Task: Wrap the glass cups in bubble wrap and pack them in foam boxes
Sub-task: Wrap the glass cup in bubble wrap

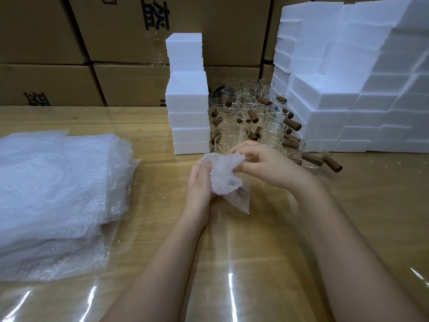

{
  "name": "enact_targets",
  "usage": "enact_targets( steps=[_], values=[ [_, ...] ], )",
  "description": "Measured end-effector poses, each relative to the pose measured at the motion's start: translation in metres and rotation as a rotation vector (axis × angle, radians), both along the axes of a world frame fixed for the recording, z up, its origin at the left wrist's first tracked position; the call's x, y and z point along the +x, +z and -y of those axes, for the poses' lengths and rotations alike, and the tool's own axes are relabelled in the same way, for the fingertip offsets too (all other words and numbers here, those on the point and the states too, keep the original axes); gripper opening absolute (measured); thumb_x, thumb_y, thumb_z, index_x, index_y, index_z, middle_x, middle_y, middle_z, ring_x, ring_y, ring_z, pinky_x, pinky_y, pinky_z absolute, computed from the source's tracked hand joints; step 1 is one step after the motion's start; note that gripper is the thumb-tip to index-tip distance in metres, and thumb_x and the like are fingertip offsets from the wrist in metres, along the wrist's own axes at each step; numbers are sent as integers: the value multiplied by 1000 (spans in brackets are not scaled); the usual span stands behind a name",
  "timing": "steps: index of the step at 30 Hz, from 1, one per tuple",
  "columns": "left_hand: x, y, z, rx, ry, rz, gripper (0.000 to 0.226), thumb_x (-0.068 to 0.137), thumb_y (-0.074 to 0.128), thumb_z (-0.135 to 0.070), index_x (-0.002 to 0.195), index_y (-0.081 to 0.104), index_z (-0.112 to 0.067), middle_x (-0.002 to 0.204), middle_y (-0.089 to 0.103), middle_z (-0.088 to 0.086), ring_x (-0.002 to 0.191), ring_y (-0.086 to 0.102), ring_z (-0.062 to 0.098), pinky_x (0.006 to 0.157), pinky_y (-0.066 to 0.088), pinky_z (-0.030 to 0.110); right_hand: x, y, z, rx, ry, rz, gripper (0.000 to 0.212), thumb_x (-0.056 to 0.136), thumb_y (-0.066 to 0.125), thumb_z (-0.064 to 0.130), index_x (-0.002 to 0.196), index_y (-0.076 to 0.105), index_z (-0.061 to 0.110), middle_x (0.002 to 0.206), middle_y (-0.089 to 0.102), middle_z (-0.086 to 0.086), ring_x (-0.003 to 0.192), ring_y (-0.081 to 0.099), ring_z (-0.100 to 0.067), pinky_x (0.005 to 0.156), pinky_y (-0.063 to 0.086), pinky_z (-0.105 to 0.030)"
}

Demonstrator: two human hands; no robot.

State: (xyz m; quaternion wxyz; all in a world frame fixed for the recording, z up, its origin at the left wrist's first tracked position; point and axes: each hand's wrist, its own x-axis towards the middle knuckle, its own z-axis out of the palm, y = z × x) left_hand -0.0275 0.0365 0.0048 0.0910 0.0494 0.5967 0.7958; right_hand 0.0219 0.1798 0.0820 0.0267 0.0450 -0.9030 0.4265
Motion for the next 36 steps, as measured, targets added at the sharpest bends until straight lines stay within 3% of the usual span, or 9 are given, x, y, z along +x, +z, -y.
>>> enact_targets(
  steps=[2, 6, 8, 11, 14, 17, 22, 30, 36],
  values=[
    [4, -2, -1, -30, -15, -36, 26, 99, 43, -15, 119, 59, -9, 106, 66, 12, 92, 64, 23, 77, 51, 31, -6, -10, 7, 70, -84, -55, 28, 82, 66, 39, 95, 67, 14, 107, 53, 8, 90, 54, -4, 84, 46, -31],
    [8, -3, 0, -9, -85, -119, 22, 96, 44, -13, 113, 60, -11, 103, 66, 19, 90, 62, 23, 75, 49, 35, -12, -23, 17, 165, -232, -110, 27, 83, 63, 43, 85, 46, 22, 89, 46, 10, 68, 42, -6, 58, 31, -25],
    [10, 0, 1, -14, -106, -134, 43, 85, 49, -22, 126, 55, -10, 113, 65, 15, 97, 63, 18, 76, 52, 28, -14, -28, 16, 125, -283, -94, 20, 86, 63, 32, 98, 47, 26, 100, 51, 8, 77, 48, -8, 61, 37, -25],
    [12, 3, 3, 69, -182, -127, 66, 66, 57, -25, 132, 51, -16, 127, 59, 13, 108, 62, 18, 87, 52, 33, -17, -31, 17, 33, -324, -3, 45, 89, 55, 9, 128, 44, 30, 124, 51, 5, 91, 53, -8, 76, 48, -29],
    [16, 2, 6, 91, -329, -204, 80, 53, 63, -21, 130, 46, -32, 138, 50, 8, 119, 56, 19, 95, 49, 34, -18, -31, 16, 23, -405, 85, 49, 91, 48, 4, 132, 46, 30, 129, 54, 0, 88, 55, -11, 79, 52, -34],
    [21, -3, 2, -152, -388, -360, 91, 59, 71, -19, 137, 30, -44, 146, 38, -3, 129, 48, 11, 102, 45, 30, -17, -32, 14, 107, -532, 106, 45, 91, 39, 4, 130, 49, 25, 126, 57, -4, 98, 55, -22, 78, 48, -35],
    [22, -3, 0, -284, -321, -396, 80, 69, 63, -23, 137, 30, -48, 145, 36, -4, 130, 44, 8, 109, 40, 38, -17, -31, 19, 253, -551, 91, 40, 90, 40, 5, 125, 49, 23, 110, 62, -6, 93, 59, -28, 72, 50, -35],
    [20, -3, 3, -243, -368, -384, 74, 64, 73, -42, 128, 38, -56, 147, 39, -1, 132, 44, 16, 108, 41, 44, -14, -21, 13, 166, -463, 178, 40, 94, 45, 13, 133, 49, 22, 121, 59, -2, 102, 59, -23, 88, 51, -42],
    [16, -4, 2, -197, -360, -370, 63, 69, 70, -38, 124, 40, -43, 128, 54, -2, 107, 61, 2, 86, 51, 20, -8, -13, 21, 125, -336, 200, 22, 89, 46, 10, 105, 60, 13, 96, 64, -6, 85, 60, -25, 71, 48, -36]
  ],
)
